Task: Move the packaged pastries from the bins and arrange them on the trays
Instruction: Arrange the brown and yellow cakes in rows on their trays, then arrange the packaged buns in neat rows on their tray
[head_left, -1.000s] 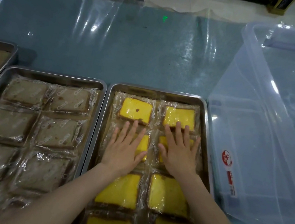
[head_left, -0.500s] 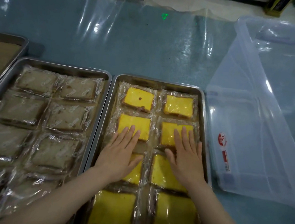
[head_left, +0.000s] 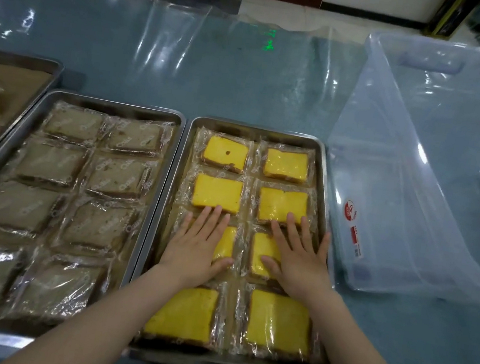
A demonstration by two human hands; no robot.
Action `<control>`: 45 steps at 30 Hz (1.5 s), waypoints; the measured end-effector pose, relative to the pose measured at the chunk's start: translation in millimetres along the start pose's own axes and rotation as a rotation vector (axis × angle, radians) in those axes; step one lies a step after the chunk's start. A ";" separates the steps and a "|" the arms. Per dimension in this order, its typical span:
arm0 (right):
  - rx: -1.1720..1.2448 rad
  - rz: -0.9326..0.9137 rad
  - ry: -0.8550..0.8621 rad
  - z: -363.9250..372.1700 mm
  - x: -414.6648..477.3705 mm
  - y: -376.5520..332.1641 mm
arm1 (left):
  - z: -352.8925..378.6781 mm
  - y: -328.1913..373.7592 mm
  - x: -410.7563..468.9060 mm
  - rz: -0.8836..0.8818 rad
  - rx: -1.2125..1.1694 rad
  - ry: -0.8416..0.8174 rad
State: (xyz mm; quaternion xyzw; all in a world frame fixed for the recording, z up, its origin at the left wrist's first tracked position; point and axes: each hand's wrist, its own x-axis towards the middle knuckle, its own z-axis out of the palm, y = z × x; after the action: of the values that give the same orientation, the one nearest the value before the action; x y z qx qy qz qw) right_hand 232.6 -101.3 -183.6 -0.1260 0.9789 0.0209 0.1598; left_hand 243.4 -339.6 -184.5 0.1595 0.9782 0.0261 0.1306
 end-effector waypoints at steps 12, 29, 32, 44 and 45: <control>0.045 -0.100 0.001 23.0 -80.4 -24.1 | 26.7 11.5 -89.4 0.055 -0.011 0.045; 0.124 -0.162 0.155 -19.0 -59.8 -136.0 | -12.8 -57.6 -133.3 -0.015 -0.125 0.250; 0.273 -0.253 0.235 -34.4 -48.4 -214.0 | -20.5 -118.6 -178.8 -0.090 -0.125 0.321; 0.559 -0.416 0.308 -72.5 -18.1 -514.3 | -43.6 -372.0 -365.2 -0.384 -0.149 0.445; 0.567 -0.413 0.293 -76.5 -13.8 -528.6 | -45.9 -388.0 -369.9 -0.399 -0.144 0.443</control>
State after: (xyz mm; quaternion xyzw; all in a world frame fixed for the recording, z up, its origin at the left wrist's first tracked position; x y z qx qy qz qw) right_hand 355.6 -615.5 -107.0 -0.2730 0.9122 -0.3019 0.0474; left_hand 451.3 -825.7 -84.8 -0.0550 0.9905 0.1033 -0.0725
